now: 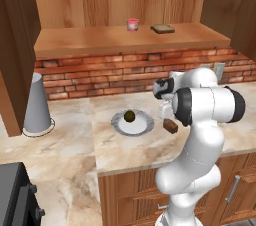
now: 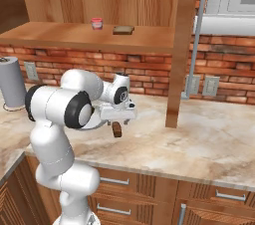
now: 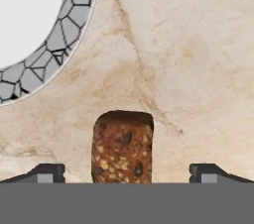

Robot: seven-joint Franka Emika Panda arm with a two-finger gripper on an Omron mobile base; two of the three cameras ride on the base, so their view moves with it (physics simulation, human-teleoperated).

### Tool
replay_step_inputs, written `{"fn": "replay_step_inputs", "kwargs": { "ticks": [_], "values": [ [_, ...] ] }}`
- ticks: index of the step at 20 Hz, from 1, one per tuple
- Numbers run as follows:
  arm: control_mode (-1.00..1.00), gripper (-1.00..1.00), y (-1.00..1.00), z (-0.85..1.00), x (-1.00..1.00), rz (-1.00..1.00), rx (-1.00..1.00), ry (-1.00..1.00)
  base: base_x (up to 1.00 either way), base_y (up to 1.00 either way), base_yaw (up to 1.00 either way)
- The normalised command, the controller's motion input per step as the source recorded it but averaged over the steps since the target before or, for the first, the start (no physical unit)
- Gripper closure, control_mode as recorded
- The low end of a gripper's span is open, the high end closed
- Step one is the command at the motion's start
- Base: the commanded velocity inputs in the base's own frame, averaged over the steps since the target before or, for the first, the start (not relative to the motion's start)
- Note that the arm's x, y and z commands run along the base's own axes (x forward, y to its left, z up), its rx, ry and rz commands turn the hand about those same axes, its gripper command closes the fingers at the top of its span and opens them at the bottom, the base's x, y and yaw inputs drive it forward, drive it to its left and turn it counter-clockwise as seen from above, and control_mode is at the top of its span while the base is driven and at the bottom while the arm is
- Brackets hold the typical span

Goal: Pick the avocado and bread from the counter and place them on the plate. Then pick the jam from the cabinet and place it next to the plate. Lastly close the cabinet door.

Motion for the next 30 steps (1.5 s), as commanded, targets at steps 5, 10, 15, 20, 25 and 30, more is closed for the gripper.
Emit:
{"fn": "replay_step_inputs", "kwargs": {
  "ticks": [5, 10, 15, 20, 25, 30],
  "values": [
    [-1.00, -1.00, -0.04, -0.14, -0.13, 0.13, 0.00, 0.00, 0.00, 0.00, 0.00],
    [-1.00, -1.00, 0.07, -0.03, -0.33, 0.07, 0.00, -0.04, 0.00, 0.00, 0.00],
    [-1.00, 1.00, 0.05, -0.29, -0.23, 0.04, 0.00, -0.02, 0.00, 0.00, 0.00],
    [-1.00, 1.00, 0.06, -0.23, -0.07, 0.02, 0.00, -0.01, 0.00, 0.00, 0.00],
    [-1.00, 1.00, 0.02, 0.42, 0.00, 0.00, 0.02, -0.10, 0.00, 0.00, 0.00],
    [-1.00, 1.00, 0.16, 0.81, 0.01, 0.00, 0.05, -0.12, 0.00, 0.00, 0.00]
  ]
}}
